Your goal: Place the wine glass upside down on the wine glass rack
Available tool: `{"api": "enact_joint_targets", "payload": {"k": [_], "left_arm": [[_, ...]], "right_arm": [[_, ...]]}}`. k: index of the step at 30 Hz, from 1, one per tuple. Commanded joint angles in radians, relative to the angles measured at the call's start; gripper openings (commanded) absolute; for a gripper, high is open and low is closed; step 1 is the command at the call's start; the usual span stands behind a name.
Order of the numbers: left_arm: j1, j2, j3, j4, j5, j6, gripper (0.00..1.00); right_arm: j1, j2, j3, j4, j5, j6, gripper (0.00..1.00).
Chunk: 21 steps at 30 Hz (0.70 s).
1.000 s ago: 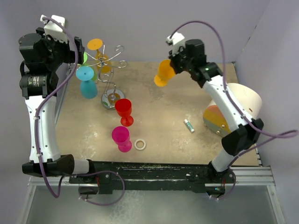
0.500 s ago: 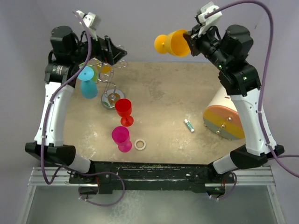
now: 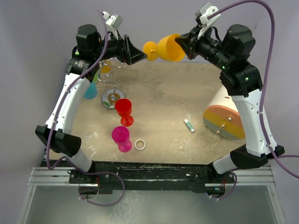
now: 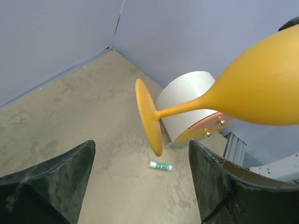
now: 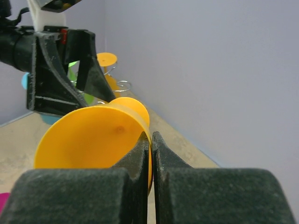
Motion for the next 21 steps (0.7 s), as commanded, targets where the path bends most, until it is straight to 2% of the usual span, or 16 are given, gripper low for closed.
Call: {"api": "enact_joint_targets", "payload": {"k": [1, 5, 9, 16, 21], "left_arm": [[-0.004, 0.007, -0.013, 0.126, 0.066, -0.090, 0.79], [-0.008, 0.012, -0.040, 0.152, 0.079, -0.121, 0.62], [-0.011, 0.011, -0.053, 0.161, 0.093, -0.147, 0.50], [-0.014, 0.009, -0.081, 0.174, 0.121, -0.188, 0.35], [-0.013, 0.007, -0.083, 0.185, 0.139, -0.203, 0.18]], "right_arm": [[0.000, -0.010, 0.003, 0.041, -0.090, 0.034, 0.00], [0.000, -0.013, -0.006, 0.043, -0.098, 0.035, 0.00], [0.000, -0.016, -0.012, 0.044, -0.102, 0.036, 0.00], [0.000, -0.013, -0.028, 0.054, -0.083, 0.026, 0.00], [0.000, -0.013, -0.045, 0.062, -0.067, 0.016, 0.00]]}}
